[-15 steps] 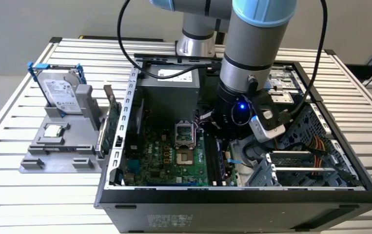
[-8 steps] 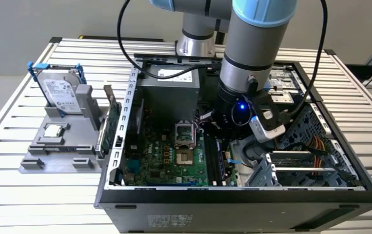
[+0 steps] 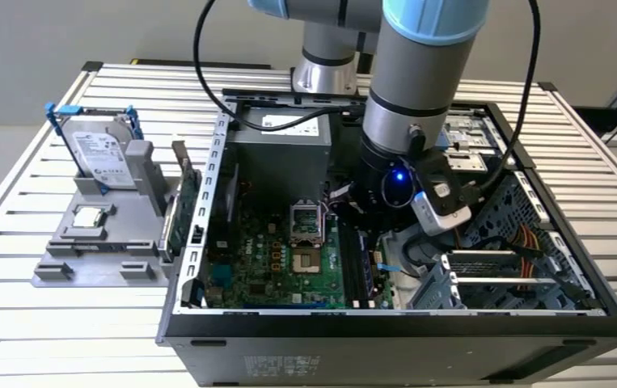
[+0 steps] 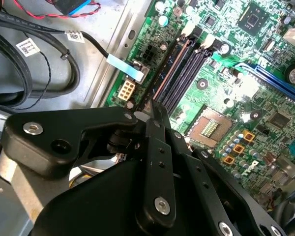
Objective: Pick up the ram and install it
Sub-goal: 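Press down the ram until it locks into place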
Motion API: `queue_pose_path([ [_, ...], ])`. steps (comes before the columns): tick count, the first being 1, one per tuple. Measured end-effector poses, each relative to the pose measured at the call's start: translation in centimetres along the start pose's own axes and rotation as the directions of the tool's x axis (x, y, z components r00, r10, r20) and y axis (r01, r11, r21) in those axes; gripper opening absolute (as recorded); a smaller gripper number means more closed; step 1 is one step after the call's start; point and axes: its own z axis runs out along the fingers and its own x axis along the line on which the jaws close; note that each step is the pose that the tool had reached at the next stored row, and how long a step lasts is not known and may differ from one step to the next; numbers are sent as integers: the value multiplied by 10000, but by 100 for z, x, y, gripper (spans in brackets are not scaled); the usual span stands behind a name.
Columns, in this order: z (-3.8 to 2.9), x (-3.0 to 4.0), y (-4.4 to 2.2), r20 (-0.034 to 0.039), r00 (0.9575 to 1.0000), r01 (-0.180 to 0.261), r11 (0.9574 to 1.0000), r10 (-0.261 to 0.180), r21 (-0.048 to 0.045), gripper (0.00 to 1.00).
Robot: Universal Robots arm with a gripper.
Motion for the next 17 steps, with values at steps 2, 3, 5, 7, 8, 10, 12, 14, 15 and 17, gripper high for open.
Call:
queue_pose_path([
  [2,0,0,1,35,9994,356,9994,-356,-9,0],
  [3,0,0,1,53,9985,546,9985,-546,-15,0],
  [5,0,0,1,87,9959,898,9960,-897,-23,0],
  [7,0,0,1,123,9919,1264,9920,-1263,-30,0],
  [8,1,0,1,139,9895,1436,9896,-1435,-32,0],
  [10,1,0,1,173,9837,1789,9839,-1788,-36,0],
  [12,4,0,1,210,9764,2151,9766,-2150,-42,0],
  [14,9,0,2,246,9678,2508,9680,-2506,-47,0],
  [15,11,0,2,263,9632,2677,9635,-2675,-48,0],
  [17,16,1,2,294,9539,2990,9543,-2987,-48,0],
])
